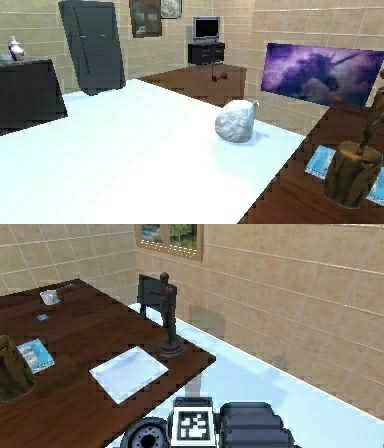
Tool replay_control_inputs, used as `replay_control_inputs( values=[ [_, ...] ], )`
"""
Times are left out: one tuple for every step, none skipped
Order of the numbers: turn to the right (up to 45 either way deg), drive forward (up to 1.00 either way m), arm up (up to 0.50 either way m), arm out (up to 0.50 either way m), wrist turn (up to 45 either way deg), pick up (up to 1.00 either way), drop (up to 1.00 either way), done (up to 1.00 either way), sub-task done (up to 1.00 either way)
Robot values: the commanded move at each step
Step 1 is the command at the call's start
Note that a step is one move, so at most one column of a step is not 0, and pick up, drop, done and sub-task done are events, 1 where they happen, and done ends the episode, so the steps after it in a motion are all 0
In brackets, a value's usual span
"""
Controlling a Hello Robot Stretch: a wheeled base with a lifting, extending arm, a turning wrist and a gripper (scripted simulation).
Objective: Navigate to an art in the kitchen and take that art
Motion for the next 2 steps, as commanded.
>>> replay_control_inputs(
  values=[
    [0.0,0.00,0.00,0.48,0.0,0.00,0.00,0.00,0.00],
    [0.0,0.00,0.00,0.00,45.0,0.00,0.00,0.00,0.00]
  ],
)
